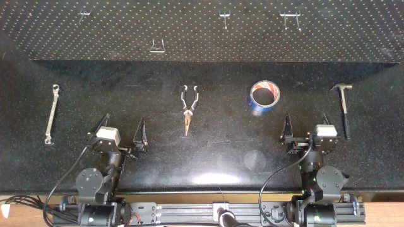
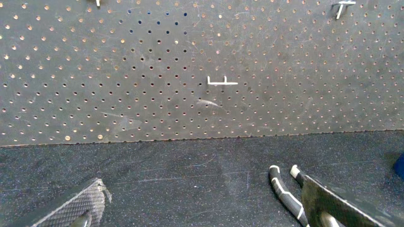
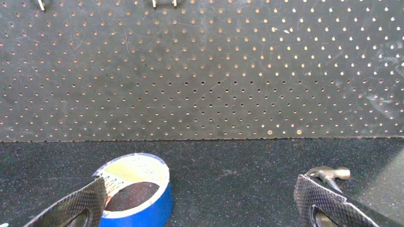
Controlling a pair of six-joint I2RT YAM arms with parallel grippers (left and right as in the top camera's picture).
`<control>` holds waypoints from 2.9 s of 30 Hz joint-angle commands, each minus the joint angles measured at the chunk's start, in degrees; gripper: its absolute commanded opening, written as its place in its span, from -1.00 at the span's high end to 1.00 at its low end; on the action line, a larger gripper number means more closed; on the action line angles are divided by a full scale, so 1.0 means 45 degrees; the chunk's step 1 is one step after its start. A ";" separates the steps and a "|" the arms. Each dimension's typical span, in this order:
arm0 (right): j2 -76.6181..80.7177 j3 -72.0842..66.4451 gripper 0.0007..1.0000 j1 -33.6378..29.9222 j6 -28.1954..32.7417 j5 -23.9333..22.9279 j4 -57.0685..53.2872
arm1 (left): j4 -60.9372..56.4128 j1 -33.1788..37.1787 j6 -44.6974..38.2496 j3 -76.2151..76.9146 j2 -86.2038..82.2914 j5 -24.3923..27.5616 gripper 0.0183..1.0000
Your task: Place Tools Onto Pegboard
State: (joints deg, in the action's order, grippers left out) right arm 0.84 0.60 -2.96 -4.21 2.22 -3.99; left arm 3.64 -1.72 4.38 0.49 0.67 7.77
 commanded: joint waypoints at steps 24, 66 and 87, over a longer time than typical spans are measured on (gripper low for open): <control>-0.0151 -0.0083 -0.95 -0.0063 -0.0010 -0.0068 -0.0015 | 0.0233 0.1394 0.1481 -0.0039 -0.0107 -0.1258 -0.99; -0.0146 -0.0083 -0.95 -0.0063 -0.0010 -0.0068 -0.0015 | 1.0064 0.9083 -0.8281 1.6611 2.4538 -0.0617 -0.92; -0.0146 -0.0083 -0.95 -0.0063 -0.0010 -0.0068 -0.0015 | 0.9802 0.9156 -0.8276 1.6597 2.5116 -0.0563 0.98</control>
State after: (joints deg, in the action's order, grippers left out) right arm 0.51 0.54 -3.03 -4.21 2.00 -3.95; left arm 47.68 38.98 -32.95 74.96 111.55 4.60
